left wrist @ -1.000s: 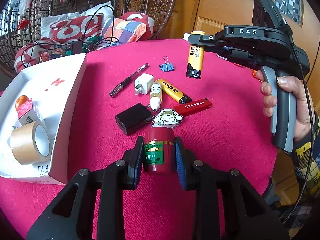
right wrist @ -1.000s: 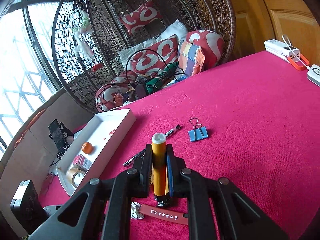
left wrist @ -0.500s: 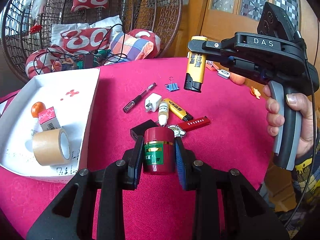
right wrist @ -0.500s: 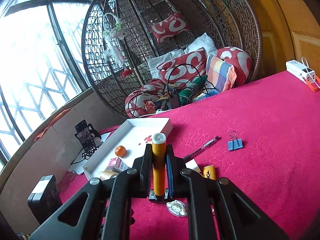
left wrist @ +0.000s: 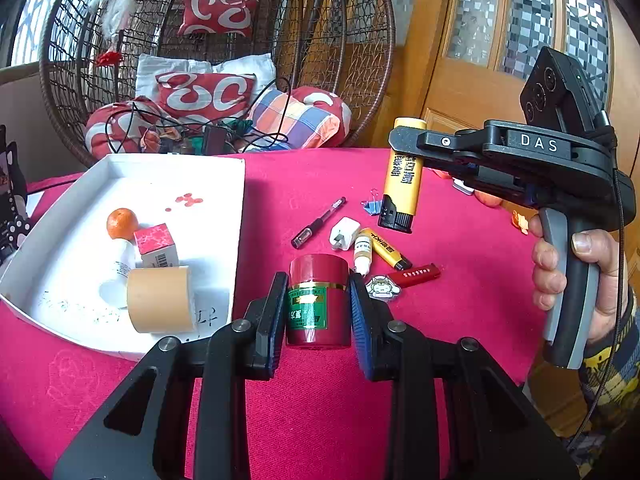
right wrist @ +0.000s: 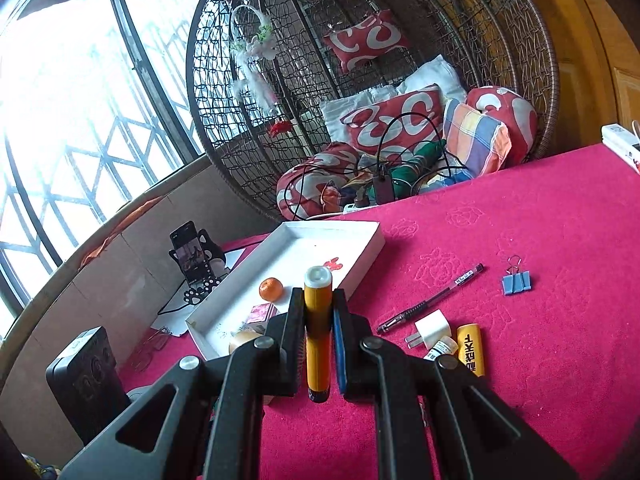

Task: Organize rigid objects
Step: 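Lift the red canister with the left gripper while the right gripper lifts the yellow lighter, then lower the canister and lighter into the white tray and open both grippers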

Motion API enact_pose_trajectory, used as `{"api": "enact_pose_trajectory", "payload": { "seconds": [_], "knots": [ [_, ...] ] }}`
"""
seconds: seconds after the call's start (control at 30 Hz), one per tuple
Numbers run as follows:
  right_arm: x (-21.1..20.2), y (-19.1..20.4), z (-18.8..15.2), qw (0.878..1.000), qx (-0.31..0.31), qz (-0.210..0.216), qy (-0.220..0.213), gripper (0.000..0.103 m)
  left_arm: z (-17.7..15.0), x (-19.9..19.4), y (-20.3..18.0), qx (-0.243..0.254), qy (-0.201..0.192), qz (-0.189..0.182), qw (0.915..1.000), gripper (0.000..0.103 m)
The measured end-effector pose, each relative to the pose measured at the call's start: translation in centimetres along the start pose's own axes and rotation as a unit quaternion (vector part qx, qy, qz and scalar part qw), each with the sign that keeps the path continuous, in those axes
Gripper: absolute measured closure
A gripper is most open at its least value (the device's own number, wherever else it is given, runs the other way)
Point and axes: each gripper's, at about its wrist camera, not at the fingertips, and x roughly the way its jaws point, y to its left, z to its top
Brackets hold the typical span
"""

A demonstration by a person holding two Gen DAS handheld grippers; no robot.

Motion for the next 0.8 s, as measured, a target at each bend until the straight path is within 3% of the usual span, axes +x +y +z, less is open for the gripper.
{"api": "enact_pose_trajectory", "payload": {
  "seconds": [0.47, 0.8],
  "knots": [
    [4.4, 4.5, 0.5, 0.997, -0.036, 0.048, 0.045, 0.092, 1.2, -2.9, 7.3, -0.069, -0.043, 0.067, 0.9945, 0.074],
    [11.6, 6.6, -0.6, 0.99, -0.042, 0.055, 0.119, 0.092, 3.1, 0.9, 15.1, -0.137, -0.032, 0.147, 0.9792, 0.074]
  ]
}}
